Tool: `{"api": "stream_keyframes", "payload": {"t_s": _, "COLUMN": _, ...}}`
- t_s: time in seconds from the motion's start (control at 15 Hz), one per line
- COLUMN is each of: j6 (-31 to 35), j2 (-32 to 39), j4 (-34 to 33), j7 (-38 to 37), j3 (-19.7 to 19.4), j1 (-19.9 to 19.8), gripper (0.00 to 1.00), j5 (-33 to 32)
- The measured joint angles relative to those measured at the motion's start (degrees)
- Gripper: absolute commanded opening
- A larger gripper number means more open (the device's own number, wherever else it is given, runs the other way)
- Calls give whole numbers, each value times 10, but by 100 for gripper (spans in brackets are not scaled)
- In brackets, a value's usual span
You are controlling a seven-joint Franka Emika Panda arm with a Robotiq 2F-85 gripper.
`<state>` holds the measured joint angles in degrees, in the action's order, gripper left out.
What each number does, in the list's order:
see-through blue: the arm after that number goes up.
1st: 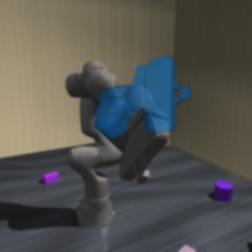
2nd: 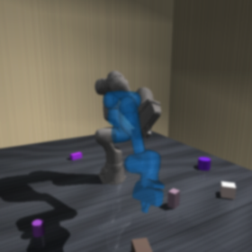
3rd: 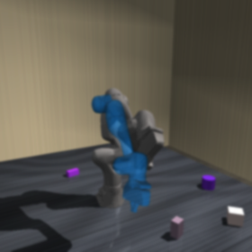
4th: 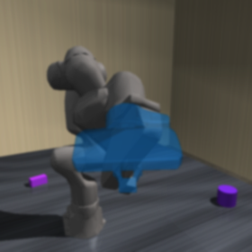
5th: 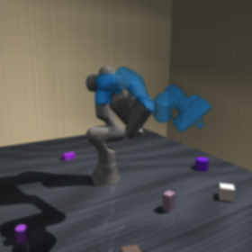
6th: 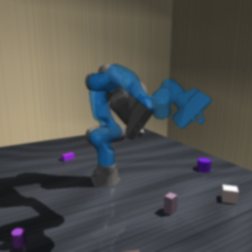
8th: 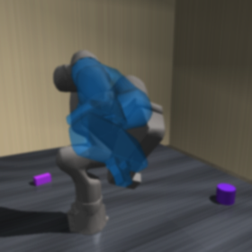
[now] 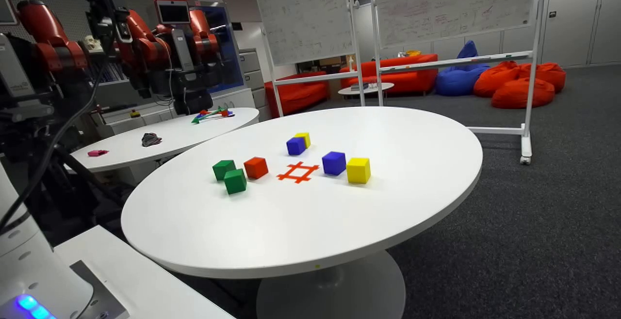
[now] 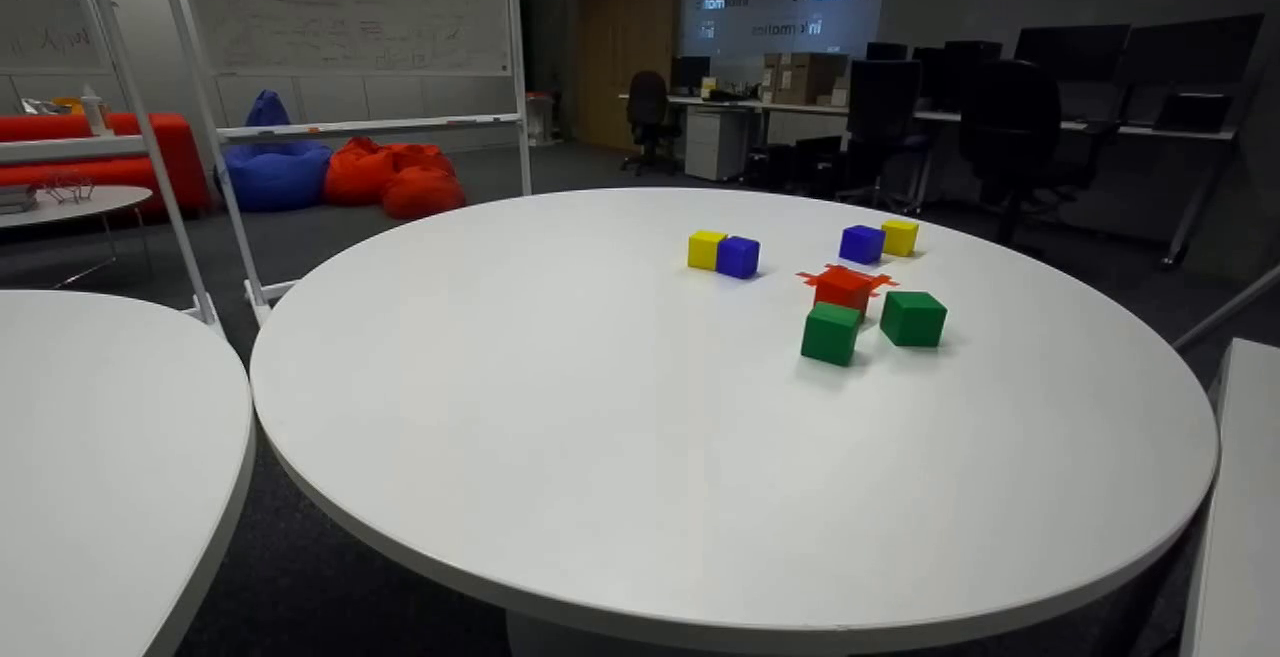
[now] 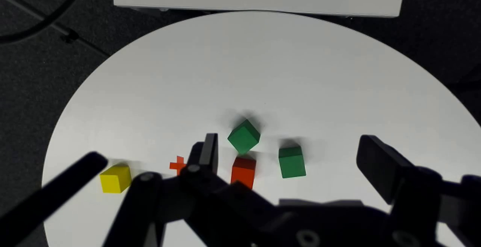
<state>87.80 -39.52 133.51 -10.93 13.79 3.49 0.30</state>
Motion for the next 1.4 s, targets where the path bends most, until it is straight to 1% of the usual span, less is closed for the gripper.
{"api": "stream_keyframes", "payload": {"t_s": 0.53, "j6": 13, "j2": 4, "j4": 1, "j7": 0, "j3": -8, "j1": 2, "gripper": 100, "j5": 0}}
{"api": "stream_keyframes", "payload": {"t_s": 1.0, "j6": 90, "j2": 32, "j4": -2, "j7": 2, "j3": -9, "j1": 2, "gripper": 100, "j5": 0}}
{"api": "stream_keyframes", "payload": {"t_s": 1.4, "j6": 125, "j2": 64, "j4": -23, "j7": 4, "j3": -10, "j1": 2, "gripper": 100, "j5": -7}}
